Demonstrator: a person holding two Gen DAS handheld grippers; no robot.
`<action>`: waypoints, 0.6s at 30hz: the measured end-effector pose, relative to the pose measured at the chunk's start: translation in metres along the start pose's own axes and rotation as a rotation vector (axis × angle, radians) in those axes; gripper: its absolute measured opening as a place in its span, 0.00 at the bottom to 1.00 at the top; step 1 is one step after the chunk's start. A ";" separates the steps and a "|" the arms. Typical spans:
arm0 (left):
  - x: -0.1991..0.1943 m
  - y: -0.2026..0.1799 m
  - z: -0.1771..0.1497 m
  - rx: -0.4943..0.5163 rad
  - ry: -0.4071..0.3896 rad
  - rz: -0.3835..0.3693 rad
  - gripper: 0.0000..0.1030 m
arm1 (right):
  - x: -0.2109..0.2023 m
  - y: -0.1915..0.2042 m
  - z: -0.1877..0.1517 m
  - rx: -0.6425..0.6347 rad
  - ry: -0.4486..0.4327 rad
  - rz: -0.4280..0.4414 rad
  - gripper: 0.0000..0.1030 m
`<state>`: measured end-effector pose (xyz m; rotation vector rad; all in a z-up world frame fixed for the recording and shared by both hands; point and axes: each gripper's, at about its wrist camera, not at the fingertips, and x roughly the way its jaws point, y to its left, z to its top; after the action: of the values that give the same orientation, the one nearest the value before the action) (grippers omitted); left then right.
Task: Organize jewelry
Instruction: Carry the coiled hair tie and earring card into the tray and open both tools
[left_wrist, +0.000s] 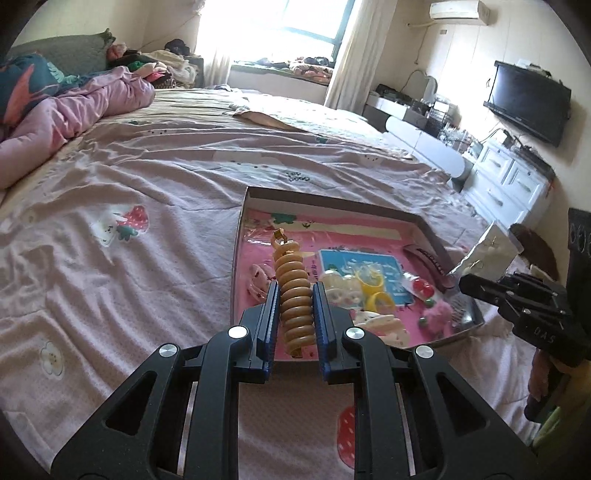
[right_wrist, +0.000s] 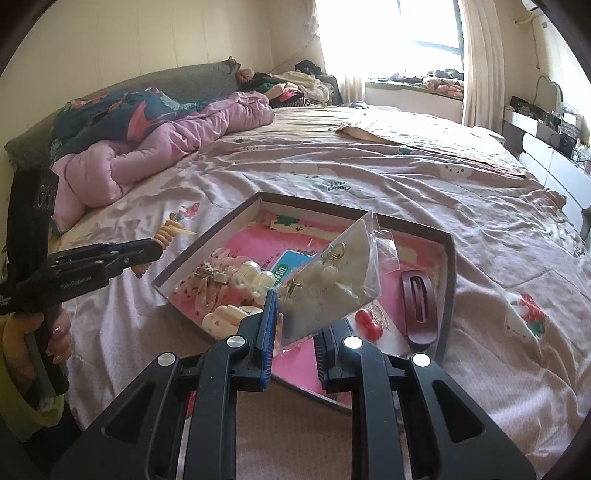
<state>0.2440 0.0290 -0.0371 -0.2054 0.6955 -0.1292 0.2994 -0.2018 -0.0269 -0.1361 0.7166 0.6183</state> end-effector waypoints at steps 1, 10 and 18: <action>0.003 0.000 0.000 -0.001 0.005 0.000 0.11 | 0.004 -0.001 0.001 0.002 0.007 -0.001 0.17; 0.024 -0.007 0.003 0.017 0.033 -0.001 0.11 | 0.029 0.006 0.011 -0.044 0.068 0.022 0.17; 0.041 -0.017 0.003 0.044 0.057 -0.004 0.11 | 0.051 0.008 -0.003 -0.075 0.176 0.000 0.17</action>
<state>0.2768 0.0048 -0.0565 -0.1613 0.7487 -0.1551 0.3233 -0.1719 -0.0613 -0.2627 0.8634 0.6386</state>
